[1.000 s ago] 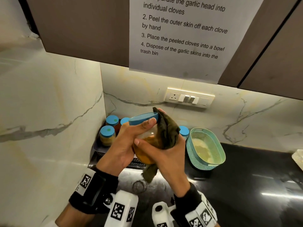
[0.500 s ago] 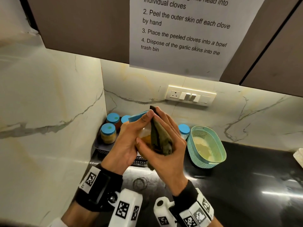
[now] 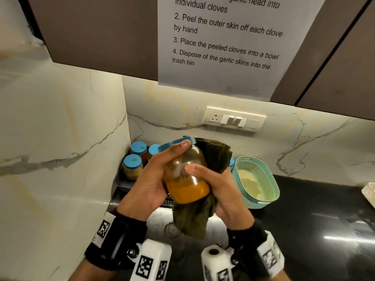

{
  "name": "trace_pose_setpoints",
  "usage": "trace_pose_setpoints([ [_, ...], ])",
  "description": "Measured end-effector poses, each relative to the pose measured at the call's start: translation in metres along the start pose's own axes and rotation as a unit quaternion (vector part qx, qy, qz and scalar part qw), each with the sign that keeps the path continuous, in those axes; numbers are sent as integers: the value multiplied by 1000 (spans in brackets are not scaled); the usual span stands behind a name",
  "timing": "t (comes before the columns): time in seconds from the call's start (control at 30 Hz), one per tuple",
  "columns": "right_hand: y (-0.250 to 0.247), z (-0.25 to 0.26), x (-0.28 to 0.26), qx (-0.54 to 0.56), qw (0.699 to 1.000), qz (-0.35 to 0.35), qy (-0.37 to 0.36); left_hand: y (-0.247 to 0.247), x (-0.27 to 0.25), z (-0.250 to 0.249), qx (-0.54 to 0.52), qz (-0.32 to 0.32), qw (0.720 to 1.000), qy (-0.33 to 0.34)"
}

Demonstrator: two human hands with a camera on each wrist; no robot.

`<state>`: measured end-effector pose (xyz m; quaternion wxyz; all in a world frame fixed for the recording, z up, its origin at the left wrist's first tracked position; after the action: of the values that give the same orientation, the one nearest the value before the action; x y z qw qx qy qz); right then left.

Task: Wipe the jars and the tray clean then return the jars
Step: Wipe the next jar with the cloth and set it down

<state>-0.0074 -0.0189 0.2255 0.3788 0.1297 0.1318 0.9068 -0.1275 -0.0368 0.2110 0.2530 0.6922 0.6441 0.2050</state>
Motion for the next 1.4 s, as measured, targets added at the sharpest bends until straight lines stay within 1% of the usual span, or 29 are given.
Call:
trace_pose_setpoints([
  [0.07,6,14,-6,-98,991,-49,-73,3,0,-2,12,-3,1000,17],
  [0.17,18,24,-15,-163,970,-85,-161,4,1,-8,40,14,998,39],
  [0.23,24,27,-19,-233,940,-94,-230,6,4,-8,44,27,998,44],
  [0.27,24,27,-21,-274,922,-100,-253,6,5,-6,41,25,998,43],
  [0.3,22,27,-20,-290,913,-104,-269,4,6,-5,42,17,998,43],
  [0.33,18,27,-18,-278,918,-100,-266,1,7,-3,42,4,998,45],
  [0.37,15,27,-13,-253,931,-93,-244,0,8,-3,44,-7,998,51],
  [0.43,8,17,-4,-185,966,-75,-162,-2,8,-4,58,-24,996,63],
  [0.5,10,14,-3,-170,974,-63,-135,-3,9,-7,69,-24,995,70],
  [0.53,14,17,-5,-177,971,-65,-149,-2,9,-7,60,-17,996,68],
  [0.57,16,21,-10,-191,961,-76,-184,-2,10,-5,45,-7,997,59],
  [0.6,18,25,-15,-223,944,-85,-227,-1,10,-4,32,0,998,50],
  [0.63,18,25,-17,-250,930,-92,-253,-1,10,-3,26,-4,998,48],
  [0.67,13,21,-15,-248,930,-88,-256,-2,9,-4,28,-13,998,52],
  [0.7,8,17,-10,-231,938,-76,-246,-1,10,-6,36,-20,997,58],
  [0.77,8,14,-5,-207,957,-64,-192,-1,11,-8,41,-26,997,66],
  [0.83,11,15,-2,-194,964,-70,-170,-1,11,-13,46,-25,996,68],
  [0.87,14,19,-4,-204,958,-84,-181,0,11,-14,44,-19,997,64],
  [0.9,17,25,-7,-230,945,-94,-211,1,11,-13,37,-15,998,55],
  [0.93,19,29,-12,-274,924,-101,-248,0,12,-12,33,-19,998,47],
  [0.97,18,27,-12,-305,908,-104,-268,-1,12,-11,28,-29,998,46],
  [1.0,15,23,-10,-309,906,-99,-272,-3,12,-11,32,-41,998,48],
  [1.03,12,20,-8,-292,915,-95,-263,-2,14,-10,37,-47,997,46],
  [1.07,12,17,-5,-259,931,-83,-242,-1,14,-9,41,-52,997,47],
  [1.13,10,12,-1,-188,961,-86,-185,1,14,-11,52,-55,996,53],
  [1.2,8,8,0,-179,968,-99,-143,0,14,-12,60,-49,996,47],
  [1.3,-2,13,2,-182,971,-104,-119,-3,11,-11,43,-3,999,25],
  [1.37,-15,13,7,-133,985,-77,-79,-5,9,-10,6,46,999,9],
  [1.4,-18,8,9,-81,994,-50,-46,-6,8,-9,-7,64,998,-1],
])
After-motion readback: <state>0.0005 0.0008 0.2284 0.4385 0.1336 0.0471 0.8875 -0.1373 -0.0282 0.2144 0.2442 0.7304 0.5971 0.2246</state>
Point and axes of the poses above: each hand's wrist, its own x-axis towards the middle knuckle, its own y-axis out of the palm, z = x × y, the point moved 8 cm from there along x, towards the middle knuckle, and after that the axes turned 13 degrees about z, right-handed, at the moved point
